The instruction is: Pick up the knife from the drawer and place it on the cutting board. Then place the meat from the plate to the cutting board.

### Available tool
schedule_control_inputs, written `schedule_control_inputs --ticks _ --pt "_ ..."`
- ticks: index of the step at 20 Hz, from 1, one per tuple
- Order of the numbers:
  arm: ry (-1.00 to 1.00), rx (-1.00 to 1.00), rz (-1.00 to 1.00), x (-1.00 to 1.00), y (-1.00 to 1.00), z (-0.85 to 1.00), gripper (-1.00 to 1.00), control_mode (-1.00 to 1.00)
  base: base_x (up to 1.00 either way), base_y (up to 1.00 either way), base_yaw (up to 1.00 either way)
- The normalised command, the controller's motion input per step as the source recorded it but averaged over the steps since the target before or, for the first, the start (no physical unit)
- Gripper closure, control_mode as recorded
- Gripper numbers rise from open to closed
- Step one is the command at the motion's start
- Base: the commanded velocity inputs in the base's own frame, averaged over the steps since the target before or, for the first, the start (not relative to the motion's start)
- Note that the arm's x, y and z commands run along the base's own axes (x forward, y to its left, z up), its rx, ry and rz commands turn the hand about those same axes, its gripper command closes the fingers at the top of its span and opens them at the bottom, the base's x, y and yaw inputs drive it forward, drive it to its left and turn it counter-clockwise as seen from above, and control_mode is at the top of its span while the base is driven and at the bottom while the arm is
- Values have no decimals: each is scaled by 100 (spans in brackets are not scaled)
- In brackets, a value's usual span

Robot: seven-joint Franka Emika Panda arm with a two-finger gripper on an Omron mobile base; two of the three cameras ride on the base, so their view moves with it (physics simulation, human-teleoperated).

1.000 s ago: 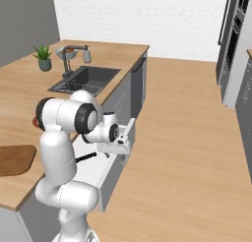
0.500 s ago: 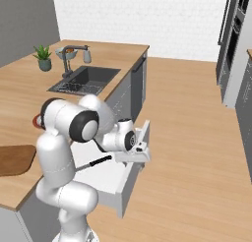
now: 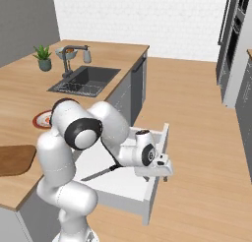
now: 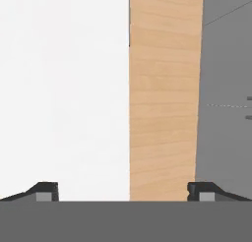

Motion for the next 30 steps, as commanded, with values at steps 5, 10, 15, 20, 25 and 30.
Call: schedule_control_inputs --ticks 5,10,15,20,25,30 --pt "-8 22 -15 1 -56 87 -100 -100 0 0 0" --pt "-9 17 -19 1 0 100 -100 -100 0 0 0" --pt "2 11 -26 0 27 100 -100 -100 0 0 0" --pt "5 6 -33 15 97 38 -100 -100 0 0 0" --pt "21 3 -33 45 100 -29 -100 -100 0 0 0" --pt "27 3 -13 70 70 -68 -100 -100 0 0 0"
